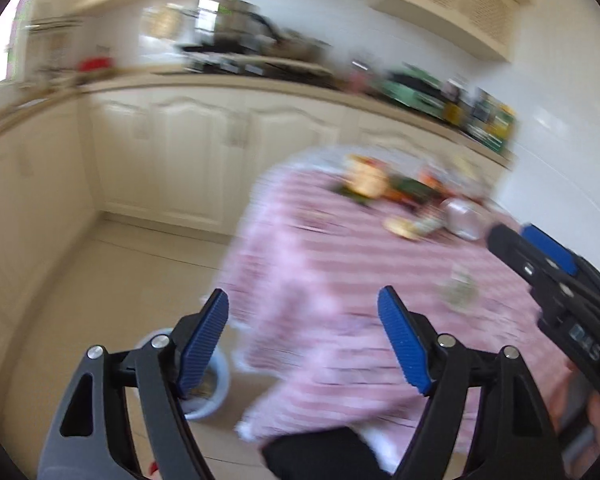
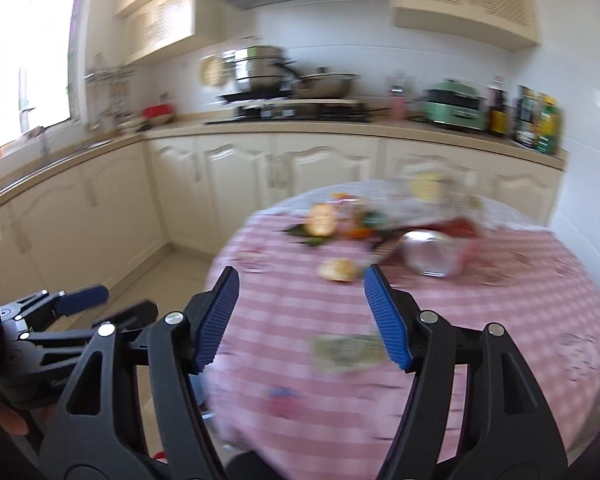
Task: Collect trash
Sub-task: 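Move both open tools back over the table, then grasp the green-white wrapper strip with the left tool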
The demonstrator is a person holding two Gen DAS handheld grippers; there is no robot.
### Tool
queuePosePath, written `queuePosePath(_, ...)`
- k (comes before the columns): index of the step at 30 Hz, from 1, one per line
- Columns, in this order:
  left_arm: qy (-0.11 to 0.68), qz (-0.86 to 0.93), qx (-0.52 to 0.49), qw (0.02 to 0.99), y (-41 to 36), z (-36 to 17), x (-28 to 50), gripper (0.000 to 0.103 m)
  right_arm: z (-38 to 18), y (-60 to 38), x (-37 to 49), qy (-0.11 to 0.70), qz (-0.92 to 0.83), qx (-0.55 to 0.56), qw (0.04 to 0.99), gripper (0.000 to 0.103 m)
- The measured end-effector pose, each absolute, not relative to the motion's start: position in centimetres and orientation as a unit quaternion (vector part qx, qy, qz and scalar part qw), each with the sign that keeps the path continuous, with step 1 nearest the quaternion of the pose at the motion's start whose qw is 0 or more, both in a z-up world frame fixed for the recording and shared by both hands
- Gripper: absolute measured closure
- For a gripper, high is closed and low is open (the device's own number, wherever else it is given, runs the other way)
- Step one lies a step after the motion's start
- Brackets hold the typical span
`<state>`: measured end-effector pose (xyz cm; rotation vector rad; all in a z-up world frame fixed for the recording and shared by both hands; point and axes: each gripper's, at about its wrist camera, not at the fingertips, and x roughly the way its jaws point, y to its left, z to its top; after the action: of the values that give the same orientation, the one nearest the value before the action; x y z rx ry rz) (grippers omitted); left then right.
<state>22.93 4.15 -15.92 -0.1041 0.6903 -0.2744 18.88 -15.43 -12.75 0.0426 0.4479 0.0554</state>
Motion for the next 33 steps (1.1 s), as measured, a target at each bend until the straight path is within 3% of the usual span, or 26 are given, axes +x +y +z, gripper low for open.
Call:
queuePosePath(7, 0.371, -0.208, 0.023, 0.905, -5.4, -17.1, 24.9, 0.028, -14.1, -24.0, 18.3, 0.236, -0.043, 0.071, 0.968, 0.037)
queuePosePath(17, 0.411, -0.231, 0.089, 0.877, -10.7, -19.1, 26.9, 0.029, -15.5, -26.7, 18.8, 0.256, -0.048, 0.095, 0.961, 0.035)
queuePosePath(18, 0.408, -0.226, 0.099, 0.879, -11.0, -19.3, 26.9, 0.033, -15.5, -26.7, 18.9, 0.257, -0.047, 0.096, 0.960, 0.035)
queuePosePath(20, 0.402, -0.223, 0.113, 0.881, -11.2, -19.1, 26.7, 0.069, -15.5, -26.8, 19.1, 0.259, -0.046, 0.096, 0.960, 0.035)
queuePosePath(22, 0.406, -0.246, 0.103, 0.874, -11.1, -18.9, 26.7, 0.091, -15.6, -26.8, 19.3, 0.263, -0.044, 0.095, 0.959, 0.035)
queuePosePath(33, 0.336, -0.178, 0.014, 0.925, -5.1, -15.1, 27.2, 0.093, -14.5, -25.6, 23.2, 0.268, -0.037, 0.082, 0.959, 0.034)
